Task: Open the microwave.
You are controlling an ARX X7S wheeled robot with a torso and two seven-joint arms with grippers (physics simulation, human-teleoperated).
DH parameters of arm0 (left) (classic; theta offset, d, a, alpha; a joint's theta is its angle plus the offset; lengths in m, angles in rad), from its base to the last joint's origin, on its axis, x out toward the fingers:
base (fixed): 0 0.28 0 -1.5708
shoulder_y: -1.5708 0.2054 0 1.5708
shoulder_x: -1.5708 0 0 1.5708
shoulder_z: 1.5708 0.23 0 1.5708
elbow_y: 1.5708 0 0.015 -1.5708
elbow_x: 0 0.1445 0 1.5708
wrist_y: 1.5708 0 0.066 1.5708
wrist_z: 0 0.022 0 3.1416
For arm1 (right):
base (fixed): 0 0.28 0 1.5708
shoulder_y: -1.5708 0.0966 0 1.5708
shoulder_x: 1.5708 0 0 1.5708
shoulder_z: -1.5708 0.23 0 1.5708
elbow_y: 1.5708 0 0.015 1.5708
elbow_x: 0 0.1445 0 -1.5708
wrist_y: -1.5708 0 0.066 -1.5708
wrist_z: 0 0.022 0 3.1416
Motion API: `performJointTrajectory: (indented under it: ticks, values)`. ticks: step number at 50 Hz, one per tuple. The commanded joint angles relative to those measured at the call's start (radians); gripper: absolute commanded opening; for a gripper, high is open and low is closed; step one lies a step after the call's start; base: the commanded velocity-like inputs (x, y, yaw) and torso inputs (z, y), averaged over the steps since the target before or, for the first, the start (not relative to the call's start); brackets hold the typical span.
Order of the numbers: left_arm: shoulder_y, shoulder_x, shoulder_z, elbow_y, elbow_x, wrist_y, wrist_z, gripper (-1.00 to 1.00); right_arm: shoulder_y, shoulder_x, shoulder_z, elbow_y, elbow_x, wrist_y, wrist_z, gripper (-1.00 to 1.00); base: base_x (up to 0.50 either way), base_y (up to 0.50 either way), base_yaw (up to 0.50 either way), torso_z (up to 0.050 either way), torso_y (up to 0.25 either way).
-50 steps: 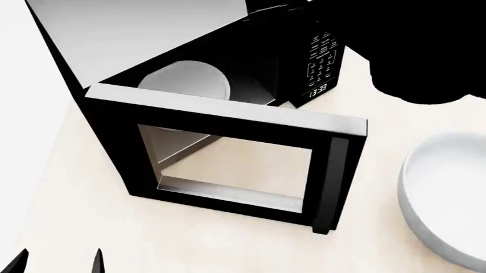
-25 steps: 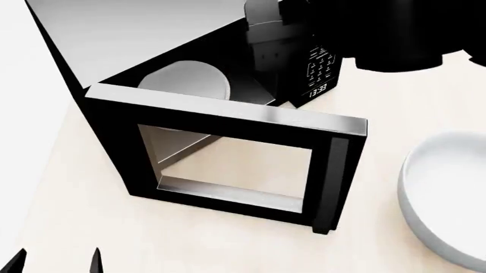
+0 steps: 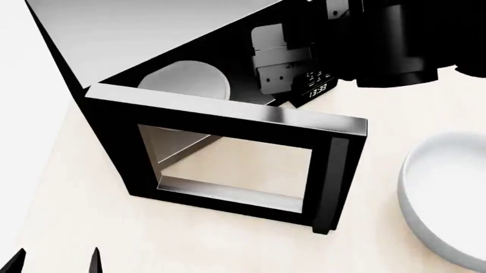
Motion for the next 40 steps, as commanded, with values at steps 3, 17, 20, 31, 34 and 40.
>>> performJointTrajectory:
  ticks: [3, 17, 20, 31, 34, 40]
  values:
    - [0.005, -0.006, -0.001, 0.008, -0.005, 0.001, -0.005, 1.0, -0.025, 0.001, -0.012, -0.011, 0.009, 0.016, 0.004, 1.0, 0.0, 0.0, 0.0, 0.0, 0.0]
    - [0.001, -0.008, 0.002, 0.012, -0.008, -0.003, -0.009, 1.0, -0.039, 0.004, -0.027, -0.021, 0.01, 0.032, -0.012, 1.0, 0.0, 0.0, 0.0, 0.0, 0.0]
    - [0.001, -0.008, 0.003, 0.012, -0.006, -0.004, -0.011, 1.0, -0.047, 0.009, -0.027, -0.027, 0.01, 0.03, -0.013, 1.0, 0.0, 0.0, 0.0, 0.0, 0.0]
    - [0.0, -0.009, 0.006, 0.009, -0.007, 0.0, -0.012, 1.0, -0.063, 0.02, -0.024, -0.045, 0.026, 0.033, -0.007, 1.0, 0.0, 0.0, 0.0, 0.0, 0.0]
    - [-0.002, -0.008, 0.008, 0.005, -0.007, 0.001, -0.013, 1.0, -0.071, 0.021, -0.028, -0.05, 0.027, 0.036, -0.011, 1.0, 0.0, 0.0, 0.0, 0.0, 0.0]
    - [-0.003, -0.008, 0.012, 0.003, -0.005, 0.001, -0.013, 1.0, -0.069, 0.021, -0.028, -0.055, 0.038, 0.046, -0.01, 1.0, 0.0, 0.0, 0.0, 0.0, 0.0]
